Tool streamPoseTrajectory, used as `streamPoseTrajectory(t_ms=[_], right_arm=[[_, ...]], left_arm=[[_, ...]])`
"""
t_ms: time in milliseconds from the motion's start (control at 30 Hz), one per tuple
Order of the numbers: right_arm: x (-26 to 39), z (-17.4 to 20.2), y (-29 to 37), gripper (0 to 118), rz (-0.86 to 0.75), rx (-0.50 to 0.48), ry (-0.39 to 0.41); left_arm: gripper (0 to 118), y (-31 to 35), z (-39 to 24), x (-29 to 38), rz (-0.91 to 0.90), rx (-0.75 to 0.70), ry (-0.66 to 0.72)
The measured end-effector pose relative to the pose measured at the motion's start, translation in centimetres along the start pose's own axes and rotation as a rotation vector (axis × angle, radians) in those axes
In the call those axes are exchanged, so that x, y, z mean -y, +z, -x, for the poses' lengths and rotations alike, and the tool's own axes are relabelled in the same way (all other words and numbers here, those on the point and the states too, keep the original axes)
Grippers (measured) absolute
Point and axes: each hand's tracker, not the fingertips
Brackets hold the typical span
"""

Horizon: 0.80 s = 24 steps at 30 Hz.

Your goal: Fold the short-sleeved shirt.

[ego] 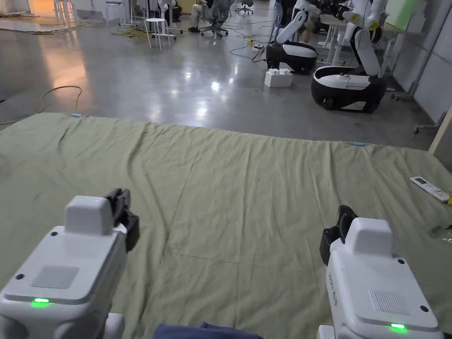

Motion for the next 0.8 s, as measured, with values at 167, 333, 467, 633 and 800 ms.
streamPoseTrajectory(t_ms=[167, 333, 467, 633, 800], right_arm=[[-0.2, -0.3, 0.2, 0, -0.003, 0.015, -0.004], [0.6, 0.2, 1.6, 0, 0.093, -0.029, -0.036], [3.8, 3.1, 4.7, 0, 0.206, -0.169, -0.011], [10.6, 8.5, 7.1, 0, 0.385, -0.345, 0.038], [15.9, 11.3, 6.7, 1, 0.52, -0.365, 0.069]], left_arm=[[7, -0.8, 2.4, 0.3, 0.018, -0.048, 0.018], [7, -0.4, 3.1, 0.8, 0.039, -0.042, 0.007], [7, 0.0, 3.9, 2.9, 0.124, -0.013, 0.023], [7, 0.9, 5.4, 6.6, 0.276, 0.021, 0.068], [8, 2.1, 6.8, 9.6, 0.405, 0.067, 0.173]])
